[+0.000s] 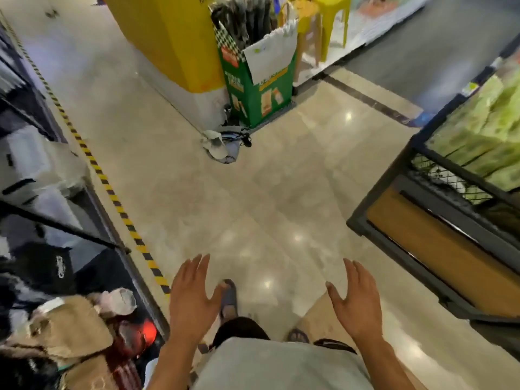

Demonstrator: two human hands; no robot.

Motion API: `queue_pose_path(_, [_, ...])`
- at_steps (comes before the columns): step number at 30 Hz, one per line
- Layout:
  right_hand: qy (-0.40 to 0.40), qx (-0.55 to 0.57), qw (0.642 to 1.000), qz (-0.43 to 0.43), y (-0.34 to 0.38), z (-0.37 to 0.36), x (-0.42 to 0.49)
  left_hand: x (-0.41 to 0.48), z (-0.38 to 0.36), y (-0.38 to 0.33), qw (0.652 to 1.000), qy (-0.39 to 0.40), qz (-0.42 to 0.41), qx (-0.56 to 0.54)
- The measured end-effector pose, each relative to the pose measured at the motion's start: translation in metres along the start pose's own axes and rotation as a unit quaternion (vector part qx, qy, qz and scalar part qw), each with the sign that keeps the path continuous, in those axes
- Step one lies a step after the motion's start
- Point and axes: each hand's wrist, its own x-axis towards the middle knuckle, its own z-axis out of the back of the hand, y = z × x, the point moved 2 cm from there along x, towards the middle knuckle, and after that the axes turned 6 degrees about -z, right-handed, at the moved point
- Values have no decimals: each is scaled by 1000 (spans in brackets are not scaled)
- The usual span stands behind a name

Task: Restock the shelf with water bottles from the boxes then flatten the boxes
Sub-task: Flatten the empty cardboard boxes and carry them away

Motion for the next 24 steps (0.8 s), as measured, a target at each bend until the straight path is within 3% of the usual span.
queue_pose_path(5, [-92, 33, 985, -143, 37, -16, 48, 151, 3, 15, 986, 79, -147, 15])
queue_pose_path(10, [-198, 71, 939, -270, 80, -20, 51, 291, -1, -22, 931, 145, -333, 16])
queue_pose_path(17, [-277, 102, 839, -458, 77, -44, 5, 383, -51, -143, 835, 225, -502, -4])
queue_pose_path(24, [-336, 129, 715, -600, 57, -54, -29, 385, -106, -274, 731, 271, -626, 17])
